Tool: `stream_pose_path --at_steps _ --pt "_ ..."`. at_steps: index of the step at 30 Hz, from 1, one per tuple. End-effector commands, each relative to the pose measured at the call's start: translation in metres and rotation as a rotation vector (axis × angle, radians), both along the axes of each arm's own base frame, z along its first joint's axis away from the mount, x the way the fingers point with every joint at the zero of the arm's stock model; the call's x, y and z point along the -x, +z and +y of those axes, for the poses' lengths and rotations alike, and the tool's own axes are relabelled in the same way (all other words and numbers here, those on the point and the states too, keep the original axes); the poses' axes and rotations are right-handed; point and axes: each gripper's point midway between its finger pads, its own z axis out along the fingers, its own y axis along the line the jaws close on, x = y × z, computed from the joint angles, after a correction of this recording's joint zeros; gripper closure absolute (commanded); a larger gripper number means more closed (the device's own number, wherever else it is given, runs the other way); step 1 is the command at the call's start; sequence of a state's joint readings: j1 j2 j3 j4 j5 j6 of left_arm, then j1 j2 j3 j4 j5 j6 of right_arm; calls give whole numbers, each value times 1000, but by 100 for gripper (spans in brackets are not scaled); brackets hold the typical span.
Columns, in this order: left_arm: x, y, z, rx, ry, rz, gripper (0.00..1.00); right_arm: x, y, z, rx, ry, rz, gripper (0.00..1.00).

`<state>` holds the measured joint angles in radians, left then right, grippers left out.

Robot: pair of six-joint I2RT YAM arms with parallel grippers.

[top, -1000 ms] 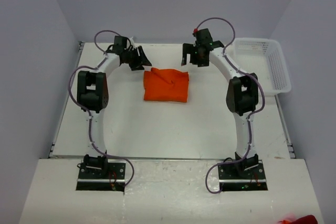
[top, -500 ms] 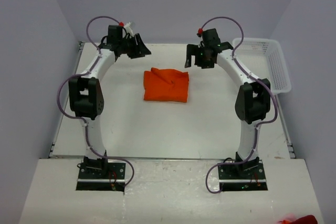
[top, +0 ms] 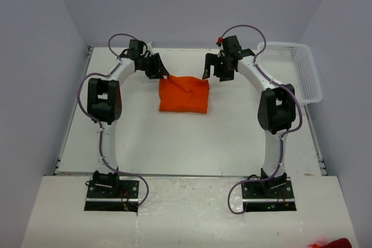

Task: Fold and stack the t-shirts
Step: Fold the long partially folded tshirt into a neat square

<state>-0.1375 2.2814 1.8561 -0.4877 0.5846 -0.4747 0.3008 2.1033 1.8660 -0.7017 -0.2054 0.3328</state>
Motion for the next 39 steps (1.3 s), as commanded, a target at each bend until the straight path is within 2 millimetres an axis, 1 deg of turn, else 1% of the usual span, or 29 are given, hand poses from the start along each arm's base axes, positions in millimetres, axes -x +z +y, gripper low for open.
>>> stream_pose_path --at_steps 1,4,5,7,8,10,14,16,17,19,20,21,22,23,25,26,28,29,30,33,34,35,37,39 --pt "-13 11 -13 32 -30 -41 55 -5 2 10 -47 9 5 9" --pt "-20 6 -20 45 -26 -38 55 -7 3 11 -48 9 0 9" --pt "-22 2 -22 51 -27 -36 55 -8 3 11 -49 9 -1 9" --pt "-25 3 -28 62 -29 -38 55 -8 4 10 -46 9 -1 9" --pt "-27 -1 -30 65 -29 -33 55 -7 3 10 -43 13 0 9" --pt "-30 0 -35 71 -34 -39 55 -8 3 9 -40 10 3 9" --pt "-33 -4 -39 79 -32 -30 55 -6 -1 7 -31 10 10 9" --pt "-33 -4 -38 74 -32 -36 66 -5 -3 7 -28 11 9 9" --pt "-34 1 -36 65 -24 -46 75 -5 -5 6 -25 10 12 9" --pt "-30 0 -33 49 -17 -49 83 -5 -8 6 -19 8 14 10" --pt "-31 15 -32 47 -11 -79 88 -5 -10 6 -21 7 19 10" --pt "-27 14 -30 42 -6 -73 94 -5 -11 7 -22 9 20 10" --pt "-26 18 -29 39 -5 -83 100 -6 -12 6 -21 5 18 10" --pt "-22 29 -28 37 -3 -98 100 -7 -14 6 -21 4 20 10" --pt "-20 40 -28 39 -2 -117 100 -8 -17 6 -19 0 23 9" --pt "-19 50 -28 45 -4 -133 100 -10 -14 7 -22 -1 21 9" --pt "-17 56 -29 49 -7 -139 100 -14 -20 8 -23 0 31 9" --pt "-17 60 -30 57 -13 -143 100 -18 -15 11 -32 4 22 10" --pt "-17 62 -31 66 -15 -144 100 -18 -24 12 -29 7 49 12" --pt "-15 64 -36 76 -27 -143 100 -25 -25 16 -42 13 53 22" --pt "-14 65 -38 76 -32 -143 100 -26 -34 17 -40 13 71 24" --pt "-13 65 -40 75 -37 -145 100 -30 -32 19 -42 11 65 25" --pt "-11 64 -40 75 -39 -139 100 -34 -40 19 -39 4 75 27" --pt "-10 64 -41 70 -42 -141 100 -40 -35 24 -62 11 69 32"
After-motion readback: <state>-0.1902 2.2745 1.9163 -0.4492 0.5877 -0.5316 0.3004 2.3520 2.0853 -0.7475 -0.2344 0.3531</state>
